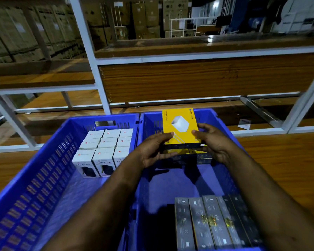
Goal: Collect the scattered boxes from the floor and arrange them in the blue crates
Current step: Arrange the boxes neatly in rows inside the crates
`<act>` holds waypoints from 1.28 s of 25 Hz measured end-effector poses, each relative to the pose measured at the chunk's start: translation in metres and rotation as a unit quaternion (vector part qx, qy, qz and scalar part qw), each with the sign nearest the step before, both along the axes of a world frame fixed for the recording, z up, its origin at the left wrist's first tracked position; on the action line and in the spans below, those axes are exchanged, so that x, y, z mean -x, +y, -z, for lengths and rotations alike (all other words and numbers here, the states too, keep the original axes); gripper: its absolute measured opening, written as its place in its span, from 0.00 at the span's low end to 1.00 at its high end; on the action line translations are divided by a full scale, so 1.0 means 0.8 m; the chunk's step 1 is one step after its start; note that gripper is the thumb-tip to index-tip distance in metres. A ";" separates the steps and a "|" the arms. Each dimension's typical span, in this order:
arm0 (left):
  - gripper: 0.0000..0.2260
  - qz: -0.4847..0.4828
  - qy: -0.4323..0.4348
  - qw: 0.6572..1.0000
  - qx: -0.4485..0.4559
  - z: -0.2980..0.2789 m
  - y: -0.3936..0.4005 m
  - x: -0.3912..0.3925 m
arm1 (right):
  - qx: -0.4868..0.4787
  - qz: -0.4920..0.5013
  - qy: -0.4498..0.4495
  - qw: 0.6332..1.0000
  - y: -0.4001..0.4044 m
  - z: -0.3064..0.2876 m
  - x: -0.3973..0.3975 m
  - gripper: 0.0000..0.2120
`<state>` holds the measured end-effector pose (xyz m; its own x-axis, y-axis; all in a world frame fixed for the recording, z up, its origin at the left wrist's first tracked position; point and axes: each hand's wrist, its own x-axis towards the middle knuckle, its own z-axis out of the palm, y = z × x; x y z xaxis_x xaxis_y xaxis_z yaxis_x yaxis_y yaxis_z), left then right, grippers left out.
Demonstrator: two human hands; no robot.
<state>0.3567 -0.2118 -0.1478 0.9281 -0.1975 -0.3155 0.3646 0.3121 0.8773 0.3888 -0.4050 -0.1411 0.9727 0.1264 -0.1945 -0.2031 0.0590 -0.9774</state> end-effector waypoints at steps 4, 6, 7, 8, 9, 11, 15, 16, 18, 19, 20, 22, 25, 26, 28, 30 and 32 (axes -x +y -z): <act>0.12 -0.039 0.015 0.999 -0.022 0.012 -0.019 -0.008 | -0.012 0.053 0.024 0.998 -0.015 -0.005 -0.008 0.10; 0.04 -0.058 0.016 0.998 -0.035 0.017 -0.027 -0.013 | -0.026 0.124 0.011 0.992 -0.032 -0.006 -0.021 0.11; 0.02 -0.060 0.015 0.997 -0.049 0.018 -0.031 -0.014 | -0.034 0.172 -0.005 0.984 -0.041 -0.007 -0.027 0.09; 0.03 -0.067 0.020 0.996 -0.061 0.020 -0.035 -0.017 | -0.042 0.218 -0.019 0.975 -0.050 -0.008 -0.031 0.07; 0.03 -0.072 0.023 0.994 -0.073 0.022 -0.039 -0.022 | -0.056 0.258 -0.023 0.964 -0.060 -0.009 -0.034 0.05; 0.07 -0.080 0.029 0.990 -0.109 0.027 -0.055 -0.031 | -0.089 0.308 -0.014 0.947 -0.072 -0.009 -0.037 0.05; 0.23 -0.101 0.046 0.984 -0.138 0.048 -0.097 -0.064 | -0.107 0.345 -0.023 0.932 -0.075 -0.010 -0.037 0.12; 0.26 -0.097 0.041 0.982 -0.160 0.055 -0.107 -0.071 | -0.110 0.349 -0.025 0.931 -0.074 -0.008 -0.039 0.12; 0.16 -0.089 0.018 0.952 -0.293 0.071 -0.124 -0.082 | -0.109 0.356 -0.035 0.927 -0.074 -0.004 -0.042 0.10; 0.07 -0.094 -0.002 0.920 -0.382 0.076 -0.132 -0.083 | -0.104 0.356 -0.038 0.928 -0.074 0.000 -0.044 0.09; 0.03 -0.095 -0.028 0.887 -0.451 0.083 -0.136 -0.086 | -0.094 0.354 -0.042 0.930 -0.073 0.004 -0.048 0.07; 0.06 -0.091 -0.055 0.834 -0.541 0.098 -0.144 -0.094 | -0.070 0.359 -0.048 0.930 -0.073 0.012 -0.056 0.04; 0.10 -0.115 -0.055 0.819 -0.559 0.101 -0.152 -0.099 | -0.029 0.369 -0.045 0.928 -0.073 0.024 -0.068 0.06; 0.10 -0.112 -0.059 0.821 -0.557 0.101 -0.151 -0.099 | -0.012 0.368 -0.045 0.929 -0.073 0.025 -0.070 0.06; 0.09 -0.095 -0.063 0.824 -0.555 0.102 -0.145 -0.103 | 0.019 0.357 -0.052 0.932 -0.070 0.028 -0.073 0.06; 0.14 -0.062 -0.076 0.828 -0.552 0.101 -0.134 -0.107 | 0.052 0.348 -0.064 0.934 -0.065 0.029 -0.070 0.07; 0.17 -0.015 -0.072 0.845 -0.530 0.093 -0.123 -0.110 | 0.091 0.330 -0.081 0.936 -0.062 0.028 -0.067 0.08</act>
<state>0.4449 -0.3100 -0.2222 0.9718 0.1486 -0.1834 0.2353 -0.6690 0.7050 0.4422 -0.4545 -0.1634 0.8456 -0.5338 0.0034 -0.0283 -0.0513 -0.9983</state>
